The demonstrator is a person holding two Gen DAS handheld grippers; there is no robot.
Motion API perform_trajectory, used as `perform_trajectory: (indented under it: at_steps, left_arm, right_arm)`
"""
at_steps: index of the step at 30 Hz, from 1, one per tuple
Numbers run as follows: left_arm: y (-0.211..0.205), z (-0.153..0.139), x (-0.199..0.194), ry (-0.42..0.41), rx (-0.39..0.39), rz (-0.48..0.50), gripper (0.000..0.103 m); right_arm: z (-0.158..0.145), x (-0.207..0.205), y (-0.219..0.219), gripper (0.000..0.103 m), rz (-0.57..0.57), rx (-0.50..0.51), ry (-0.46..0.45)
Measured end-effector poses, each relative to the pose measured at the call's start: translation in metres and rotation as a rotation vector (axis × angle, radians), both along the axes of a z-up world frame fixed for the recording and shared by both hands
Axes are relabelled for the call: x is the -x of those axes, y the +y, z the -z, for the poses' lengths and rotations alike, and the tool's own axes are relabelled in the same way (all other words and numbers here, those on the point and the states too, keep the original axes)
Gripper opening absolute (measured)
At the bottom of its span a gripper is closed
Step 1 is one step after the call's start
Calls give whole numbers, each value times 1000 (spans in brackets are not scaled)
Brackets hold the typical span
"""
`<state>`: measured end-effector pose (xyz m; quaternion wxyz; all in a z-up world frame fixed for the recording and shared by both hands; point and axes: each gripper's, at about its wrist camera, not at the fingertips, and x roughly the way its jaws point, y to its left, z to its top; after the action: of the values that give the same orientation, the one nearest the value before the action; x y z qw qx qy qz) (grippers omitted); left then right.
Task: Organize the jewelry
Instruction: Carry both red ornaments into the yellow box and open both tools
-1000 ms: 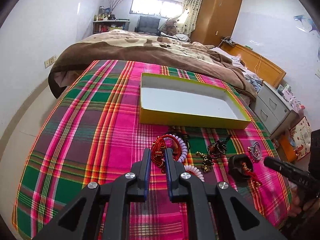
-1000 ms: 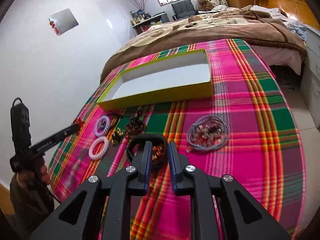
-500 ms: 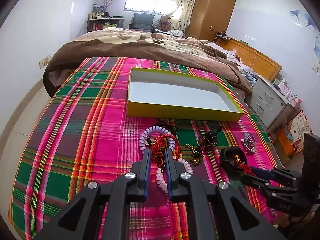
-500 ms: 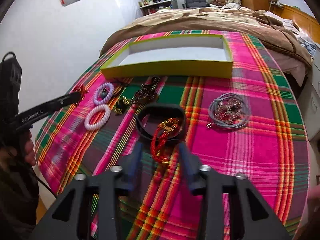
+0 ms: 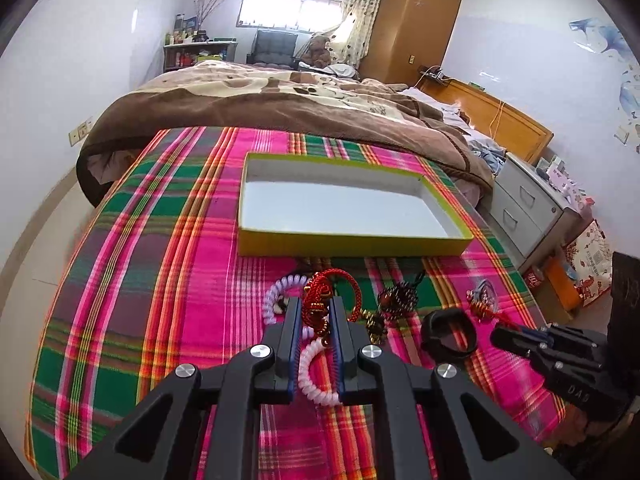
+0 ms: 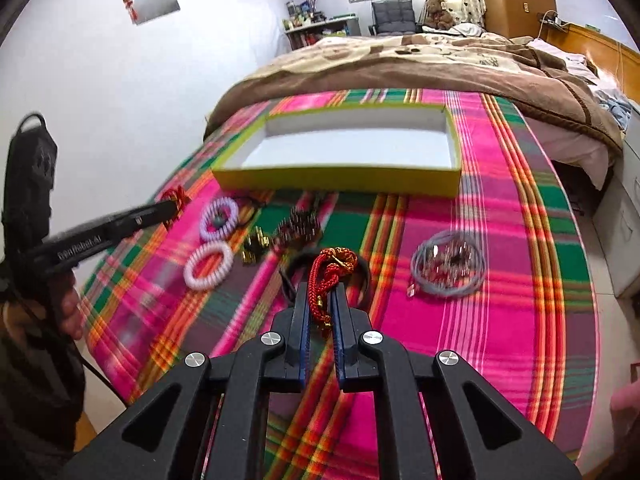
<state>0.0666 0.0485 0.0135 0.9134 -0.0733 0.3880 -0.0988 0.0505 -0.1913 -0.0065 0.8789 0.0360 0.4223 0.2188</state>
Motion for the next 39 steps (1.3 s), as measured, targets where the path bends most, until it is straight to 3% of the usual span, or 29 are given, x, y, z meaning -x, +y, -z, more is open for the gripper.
perform_trajectory:
  at_steps: [9, 14, 22, 27, 39]
  left_arm:
    - [1, -22, -40, -33, -12, 7, 13]
    - [3, -25, -75, -36, -25, 10, 13]
    - [6, -13, -129, 3, -2, 0, 13]
    - [0, -1, -156, 26, -34, -1, 13]
    - [-8, 33, -196, 106, -53, -13, 13]
  right_arm:
    - [-34, -47, -4, 10, 47, 24, -91]
    - [-39, -85, -3, 10, 64, 55, -102]
    - [-23, -148, -8, 10, 110, 91, -72]
    - [-9, -178, -5, 10, 107, 119, -51]
    - [18, -209, -2, 10, 95, 212, -13]
